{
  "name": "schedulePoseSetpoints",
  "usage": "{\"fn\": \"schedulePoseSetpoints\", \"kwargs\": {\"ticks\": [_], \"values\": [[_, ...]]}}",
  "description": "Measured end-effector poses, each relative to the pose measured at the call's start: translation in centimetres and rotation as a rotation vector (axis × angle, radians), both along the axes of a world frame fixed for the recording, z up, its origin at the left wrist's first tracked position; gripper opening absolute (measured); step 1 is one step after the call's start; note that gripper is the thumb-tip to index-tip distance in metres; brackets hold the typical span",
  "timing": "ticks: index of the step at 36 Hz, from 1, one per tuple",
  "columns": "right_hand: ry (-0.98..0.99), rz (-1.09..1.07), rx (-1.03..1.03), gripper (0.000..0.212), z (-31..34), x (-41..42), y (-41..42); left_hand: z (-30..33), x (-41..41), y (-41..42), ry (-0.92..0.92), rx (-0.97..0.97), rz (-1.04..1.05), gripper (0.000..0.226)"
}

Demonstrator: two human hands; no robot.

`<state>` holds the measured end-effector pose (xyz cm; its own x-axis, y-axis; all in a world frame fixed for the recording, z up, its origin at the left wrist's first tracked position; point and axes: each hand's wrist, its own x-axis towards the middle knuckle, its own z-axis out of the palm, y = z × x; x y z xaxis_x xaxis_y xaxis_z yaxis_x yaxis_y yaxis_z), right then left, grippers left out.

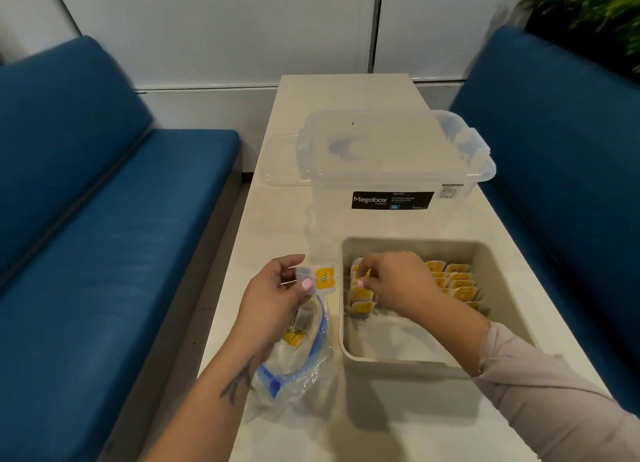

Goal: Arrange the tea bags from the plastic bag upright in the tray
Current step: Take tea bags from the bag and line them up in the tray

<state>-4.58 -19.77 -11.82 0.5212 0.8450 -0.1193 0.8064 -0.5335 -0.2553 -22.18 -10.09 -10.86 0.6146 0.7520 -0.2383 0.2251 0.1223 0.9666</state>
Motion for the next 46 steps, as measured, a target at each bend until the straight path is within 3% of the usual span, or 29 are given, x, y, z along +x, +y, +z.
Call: {"fn": "schedulePoseSetpoints", "kwargs": {"ticks": [7,14,17,25,29,31,37,41,46], "values": [[0.624,-0.103,0.329,0.011,2.9,-1.6,-0.4,-0.1,1.2,-0.6,-0.155,-0.089,0.066,0.029],[0.826,-0.130,0.392,0.009,3.9,-1.8,-0.7,0.6,1.7,-1.2,-0.205,-0.141,0.106,0.021],[0.793,-0.138,0.430,0.005,4.2,-1.5,-0.8,1.0,1.9,-1.7,-0.184,-0.203,0.106,0.012],[0.736,-0.120,0.459,0.005,5.1,-0.8,-1.8,1.5,2.5,-2.6,-0.228,-0.332,0.105,0.016],[0.717,-0.143,0.460,0.003,5.5,-0.3,-2.3,1.4,2.7,-3.1,-0.219,-0.304,0.058,0.017],[0.673,-0.146,0.449,0.002,5.7,0.0,-2.7,1.3,2.6,-3.3,-0.162,-0.196,0.018,0.016],[0.387,-0.139,0.318,0.007,6.3,1.1,-4.4,0.1,2.4,-3.4,0.244,0.443,-0.097,0.031],[0.244,-0.123,0.174,0.007,5.8,1.7,-5.1,-0.3,2.2,-3.8,0.427,0.610,-0.168,0.042],[0.056,-0.052,-0.022,0.012,3.9,1.9,-4.9,-0.5,2.2,-4.1,0.520,0.646,-0.200,0.046]]}}
